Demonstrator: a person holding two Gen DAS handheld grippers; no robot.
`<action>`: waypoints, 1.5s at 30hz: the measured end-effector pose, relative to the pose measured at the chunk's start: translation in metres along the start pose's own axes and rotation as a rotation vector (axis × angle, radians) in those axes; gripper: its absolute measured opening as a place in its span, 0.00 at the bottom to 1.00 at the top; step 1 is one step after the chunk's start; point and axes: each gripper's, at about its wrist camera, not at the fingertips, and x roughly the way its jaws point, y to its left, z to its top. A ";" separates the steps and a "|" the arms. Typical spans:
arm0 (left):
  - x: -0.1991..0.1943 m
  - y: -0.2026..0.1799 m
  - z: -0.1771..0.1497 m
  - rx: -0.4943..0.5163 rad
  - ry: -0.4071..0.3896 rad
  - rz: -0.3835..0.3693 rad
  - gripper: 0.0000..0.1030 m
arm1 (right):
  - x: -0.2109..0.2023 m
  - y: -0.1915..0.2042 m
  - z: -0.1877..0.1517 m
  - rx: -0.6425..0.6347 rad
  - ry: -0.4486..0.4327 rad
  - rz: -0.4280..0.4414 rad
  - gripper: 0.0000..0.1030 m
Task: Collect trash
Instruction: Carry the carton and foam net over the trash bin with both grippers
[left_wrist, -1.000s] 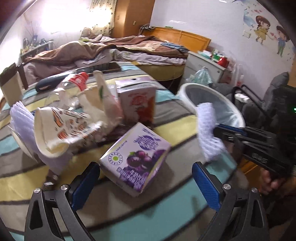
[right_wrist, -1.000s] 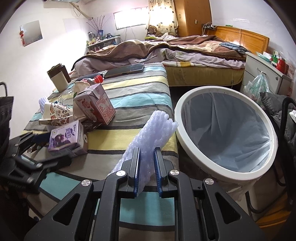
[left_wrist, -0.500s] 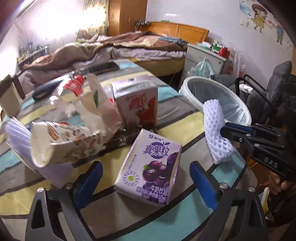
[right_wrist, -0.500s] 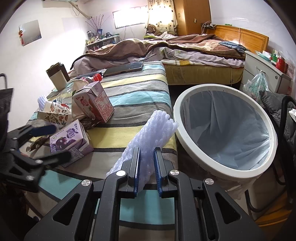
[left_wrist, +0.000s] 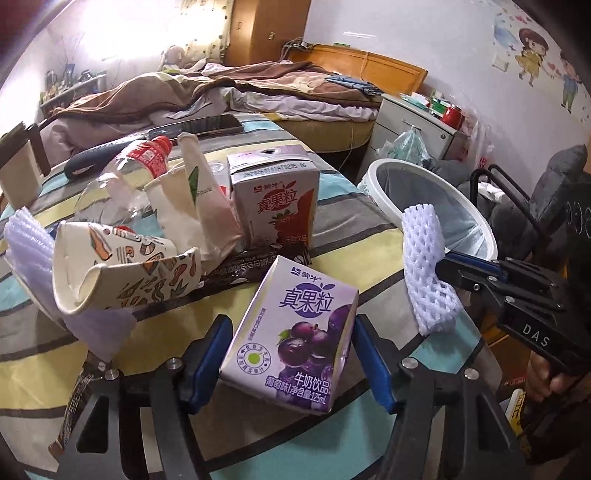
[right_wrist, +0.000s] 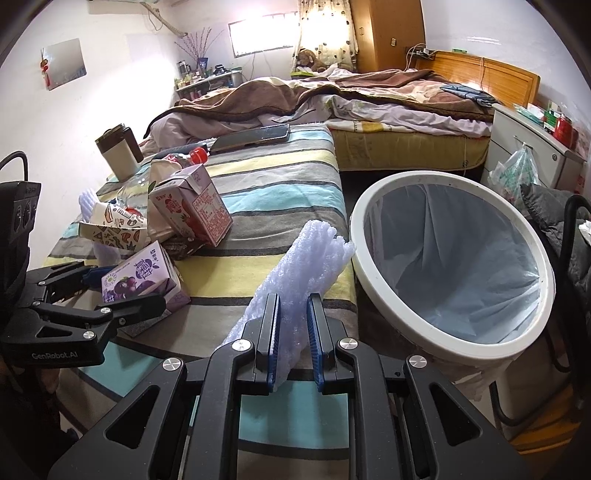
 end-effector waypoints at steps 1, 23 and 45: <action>-0.002 -0.001 -0.001 -0.003 -0.006 0.011 0.65 | 0.000 0.000 0.000 0.000 -0.001 0.001 0.17; -0.035 -0.047 0.018 0.001 -0.124 0.060 0.65 | -0.023 -0.013 0.007 0.026 -0.081 -0.011 0.17; 0.004 -0.139 0.074 0.093 -0.146 -0.059 0.65 | -0.045 -0.094 0.017 0.127 -0.146 -0.178 0.17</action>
